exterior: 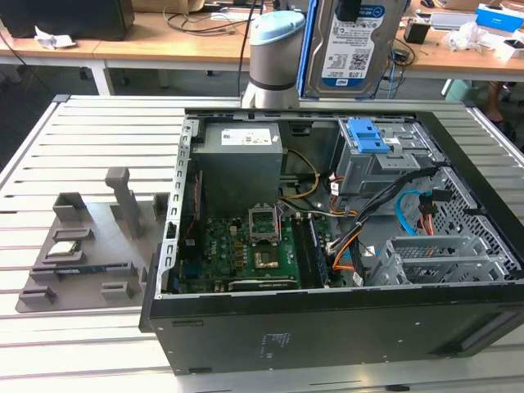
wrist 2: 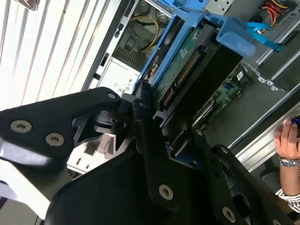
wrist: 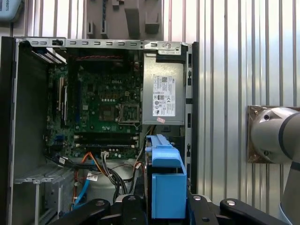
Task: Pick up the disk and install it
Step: 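Pick up the disk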
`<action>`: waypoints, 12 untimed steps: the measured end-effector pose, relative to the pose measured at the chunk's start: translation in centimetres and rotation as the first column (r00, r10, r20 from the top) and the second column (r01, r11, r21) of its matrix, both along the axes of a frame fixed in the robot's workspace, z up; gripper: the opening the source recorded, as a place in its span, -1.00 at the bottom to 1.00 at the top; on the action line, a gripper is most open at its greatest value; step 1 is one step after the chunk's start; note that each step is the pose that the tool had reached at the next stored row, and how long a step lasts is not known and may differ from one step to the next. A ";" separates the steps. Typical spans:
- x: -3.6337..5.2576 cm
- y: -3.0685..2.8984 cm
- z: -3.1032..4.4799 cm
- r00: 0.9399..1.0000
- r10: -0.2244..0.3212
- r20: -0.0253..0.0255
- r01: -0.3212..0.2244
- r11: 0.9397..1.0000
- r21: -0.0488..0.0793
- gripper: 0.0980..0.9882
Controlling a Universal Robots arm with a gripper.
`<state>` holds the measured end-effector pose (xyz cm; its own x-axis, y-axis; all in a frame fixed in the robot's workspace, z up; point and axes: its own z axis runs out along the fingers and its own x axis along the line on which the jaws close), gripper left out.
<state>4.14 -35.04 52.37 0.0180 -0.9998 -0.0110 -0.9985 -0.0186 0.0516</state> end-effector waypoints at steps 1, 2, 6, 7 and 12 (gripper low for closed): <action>0.18 0.00 0.00 1.000 0.000 0.000 0.000 1.000 0.000 -0.40; 0.46 0.00 0.00 1.000 0.000 0.000 0.000 1.000 0.000 -0.40; 1.47 0.00 0.00 1.000 0.000 0.000 0.000 1.000 0.000 -0.40; 1.61 0.00 0.00 1.000 0.000 0.000 0.000 1.000 0.000 -0.40; 2.16 0.00 0.00 1.000 0.000 0.000 0.000 1.000 0.000 -0.40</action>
